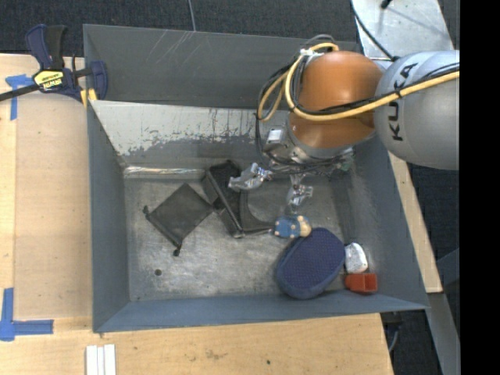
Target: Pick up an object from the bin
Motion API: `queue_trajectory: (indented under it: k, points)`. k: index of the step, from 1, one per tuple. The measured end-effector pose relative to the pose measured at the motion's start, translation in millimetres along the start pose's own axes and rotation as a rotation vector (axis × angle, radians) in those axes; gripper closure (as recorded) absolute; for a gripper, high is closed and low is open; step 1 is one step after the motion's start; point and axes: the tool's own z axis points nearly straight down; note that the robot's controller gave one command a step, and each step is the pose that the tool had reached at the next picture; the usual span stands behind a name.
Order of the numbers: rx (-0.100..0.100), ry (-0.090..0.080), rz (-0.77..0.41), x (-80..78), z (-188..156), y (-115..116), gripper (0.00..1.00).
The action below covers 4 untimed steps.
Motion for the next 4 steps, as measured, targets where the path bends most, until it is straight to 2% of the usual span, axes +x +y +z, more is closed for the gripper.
queue_trajectory:
  k: [1, 2, 3, 4]
  points:
    - [-0.015, 0.018, 0.316, -28.8, 4, -1, 0.00]
    - [-0.009, 0.006, 0.292, -29.3, 4, -1, 0.00]
    - [-0.017, 0.028, 0.509, -59.7, 0, 28, 0.00]
    - [-0.007, 0.009, 0.337, -56.5, 6, 19, 0.00]
